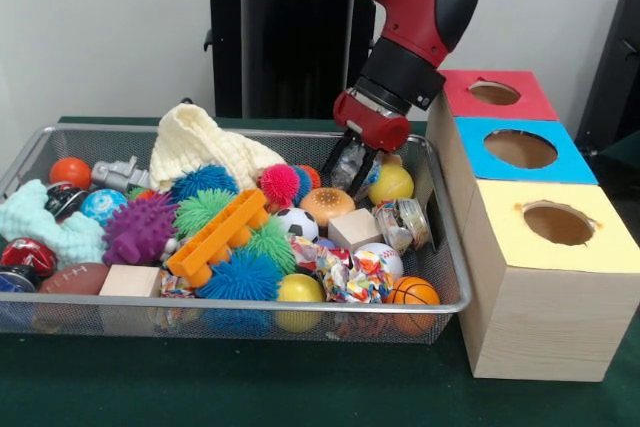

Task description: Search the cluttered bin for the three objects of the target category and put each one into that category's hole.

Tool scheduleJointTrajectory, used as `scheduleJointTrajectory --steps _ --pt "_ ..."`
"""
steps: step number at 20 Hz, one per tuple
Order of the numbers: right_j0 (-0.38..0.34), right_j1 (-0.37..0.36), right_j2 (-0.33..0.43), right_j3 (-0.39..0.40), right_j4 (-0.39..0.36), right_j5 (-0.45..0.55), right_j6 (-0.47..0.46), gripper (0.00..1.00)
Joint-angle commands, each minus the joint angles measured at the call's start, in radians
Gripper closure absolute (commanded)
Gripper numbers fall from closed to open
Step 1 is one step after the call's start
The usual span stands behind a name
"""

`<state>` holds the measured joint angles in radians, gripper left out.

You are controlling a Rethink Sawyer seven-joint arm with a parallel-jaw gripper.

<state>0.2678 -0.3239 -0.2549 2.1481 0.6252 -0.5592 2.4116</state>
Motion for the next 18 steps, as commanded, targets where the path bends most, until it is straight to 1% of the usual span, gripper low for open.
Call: scheduleJointTrajectory --steps 1,3,5,7,8,11,13,18 --pt "-0.092 0.079 0.303 -0.035 -0.245 0.021 0.251 0.00" --pt "-0.111 0.080 0.326 -0.032 -0.306 0.015 0.234 0.00" --pt "-0.115 0.075 0.335 -0.027 -0.337 0.016 0.226 0.00" --pt "-0.121 0.070 0.342 -0.019 -0.352 0.031 0.220 0.00" --pt "-0.125 0.067 0.345 -0.015 -0.359 0.039 0.216 1.00" --pt "-0.118 0.065 0.335 -0.015 -0.355 0.053 0.197 1.00" --pt "-0.147 0.070 0.348 -0.005 -0.366 0.042 0.224 1.00" --pt "-0.165 0.063 0.334 0.014 -0.391 0.037 0.211 1.00"
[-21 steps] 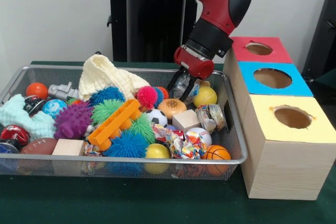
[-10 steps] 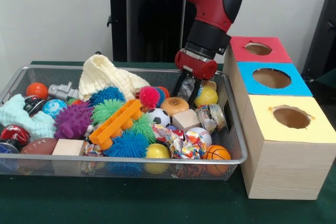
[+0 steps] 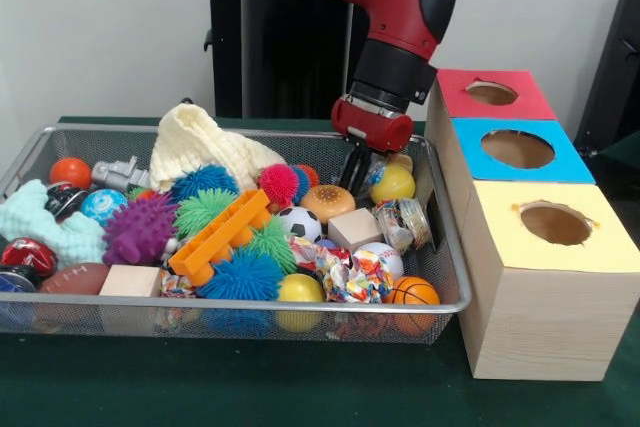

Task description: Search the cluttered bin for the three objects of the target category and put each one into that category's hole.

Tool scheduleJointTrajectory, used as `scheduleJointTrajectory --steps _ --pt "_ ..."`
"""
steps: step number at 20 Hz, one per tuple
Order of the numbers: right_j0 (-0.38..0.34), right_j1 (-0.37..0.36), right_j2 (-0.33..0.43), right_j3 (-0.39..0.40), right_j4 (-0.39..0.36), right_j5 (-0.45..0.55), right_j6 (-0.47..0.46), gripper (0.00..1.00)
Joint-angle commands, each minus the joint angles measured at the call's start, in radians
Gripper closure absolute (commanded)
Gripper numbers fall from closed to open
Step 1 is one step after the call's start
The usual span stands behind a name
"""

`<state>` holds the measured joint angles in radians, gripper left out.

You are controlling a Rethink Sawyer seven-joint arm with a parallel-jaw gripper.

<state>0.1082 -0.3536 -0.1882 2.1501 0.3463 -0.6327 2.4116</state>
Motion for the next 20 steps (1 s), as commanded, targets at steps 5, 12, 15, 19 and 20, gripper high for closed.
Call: scheduleJointTrajectory --steps 5,12,15,19,20 --pt "-0.016 0.077 0.254 0.020 -0.112 0.124 0.203 1.00" --pt "0.026 0.018 0.209 0.054 -0.036 0.187 0.174 1.00" --pt "0.023 -0.003 0.191 0.069 -0.024 0.203 0.170 0.00" --pt "0.005 -0.014 0.170 0.073 -0.049 0.210 0.145 0.00" --pt "0.004 -0.015 0.163 0.070 -0.064 0.206 0.128 0.00"
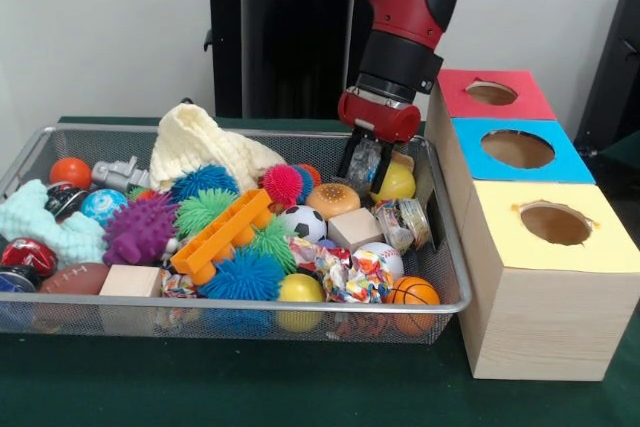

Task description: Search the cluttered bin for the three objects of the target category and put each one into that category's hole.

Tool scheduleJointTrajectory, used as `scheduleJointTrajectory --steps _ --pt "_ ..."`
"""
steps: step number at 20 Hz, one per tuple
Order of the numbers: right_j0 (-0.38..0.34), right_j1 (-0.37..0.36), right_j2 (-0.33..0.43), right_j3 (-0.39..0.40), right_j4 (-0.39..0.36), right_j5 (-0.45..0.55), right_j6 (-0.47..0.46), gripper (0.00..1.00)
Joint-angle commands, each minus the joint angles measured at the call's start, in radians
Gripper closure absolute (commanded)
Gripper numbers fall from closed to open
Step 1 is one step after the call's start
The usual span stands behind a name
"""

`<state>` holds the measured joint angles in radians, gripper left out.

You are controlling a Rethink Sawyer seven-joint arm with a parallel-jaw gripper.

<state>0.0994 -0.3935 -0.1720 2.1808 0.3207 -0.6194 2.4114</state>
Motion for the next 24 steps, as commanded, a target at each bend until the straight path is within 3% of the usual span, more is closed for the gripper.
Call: scheduleJointTrajectory --steps 1,4,7,10,12,13,19,24 --pt "0.002 0.013 0.145 0.047 -0.073 0.187 0.113 0.00" --pt "-0.026 -0.008 0.170 0.049 -0.180 0.178 0.074 0.00" --pt "-0.025 -0.060 0.195 0.065 -0.255 0.207 0.044 0.00" --pt "-0.066 -0.125 0.236 0.091 -0.380 0.249 0.012 0.00" --pt "-0.073 -0.128 0.234 0.095 -0.435 0.258 -0.003 0.00" --pt "-0.051 -0.127 0.212 0.088 -0.464 0.259 -0.004 1.00" --pt "-0.026 -0.081 0.140 0.086 -0.494 0.186 0.029 1.00" --pt "-0.051 -0.019 0.086 0.066 -0.550 0.115 0.037 1.00"
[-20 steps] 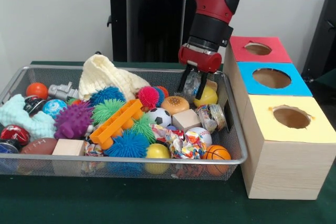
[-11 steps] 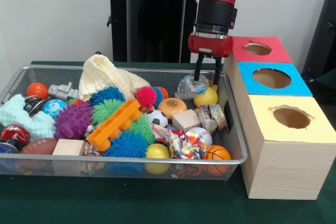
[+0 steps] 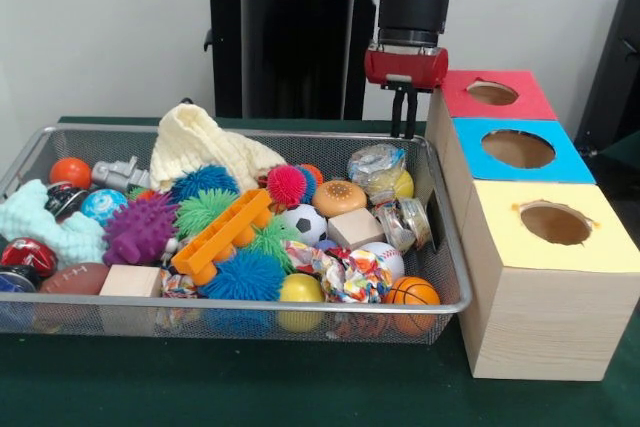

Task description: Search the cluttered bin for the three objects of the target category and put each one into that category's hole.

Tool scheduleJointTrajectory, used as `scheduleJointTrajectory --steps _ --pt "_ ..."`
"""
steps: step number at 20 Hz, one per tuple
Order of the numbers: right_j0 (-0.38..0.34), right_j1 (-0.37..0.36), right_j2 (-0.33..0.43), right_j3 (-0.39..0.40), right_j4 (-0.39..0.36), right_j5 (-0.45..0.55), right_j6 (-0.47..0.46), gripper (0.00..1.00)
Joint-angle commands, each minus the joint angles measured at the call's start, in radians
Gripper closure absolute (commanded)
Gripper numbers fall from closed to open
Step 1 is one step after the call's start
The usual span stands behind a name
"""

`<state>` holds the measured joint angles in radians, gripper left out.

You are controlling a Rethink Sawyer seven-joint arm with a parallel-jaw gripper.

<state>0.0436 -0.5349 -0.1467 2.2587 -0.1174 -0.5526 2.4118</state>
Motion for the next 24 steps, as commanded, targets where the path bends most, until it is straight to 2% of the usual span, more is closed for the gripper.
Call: scheduleJointTrajectory --steps 1,3,5,7,11,13,16,17,20,24 --pt "-0.004 0.133 0.053 -0.016 -0.125 0.034 0.039 1.00" --pt "-0.018 0.177 0.028 -0.035 -0.148 -0.006 0.044 1.00" --pt "-0.039 0.194 0.016 -0.048 -0.168 -0.007 0.041 1.00" --pt "-0.064 0.181 0.003 -0.059 -0.192 0.026 0.025 1.00" --pt "-0.123 0.252 -0.015 -0.116 -0.252 0.006 0.021 1.00" --pt "-0.148 0.259 -0.018 -0.130 -0.281 0.013 0.018 1.00" --pt "-0.133 0.252 -0.042 -0.138 -0.277 0.033 0.011 1.00" --pt "-0.128 0.250 -0.050 -0.141 -0.275 0.040 0.008 0.00" --pt "-0.130 0.213 -0.056 -0.136 -0.253 0.072 0.021 0.00" --pt "-0.124 0.122 -0.051 -0.131 -0.221 0.165 0.026 0.00"
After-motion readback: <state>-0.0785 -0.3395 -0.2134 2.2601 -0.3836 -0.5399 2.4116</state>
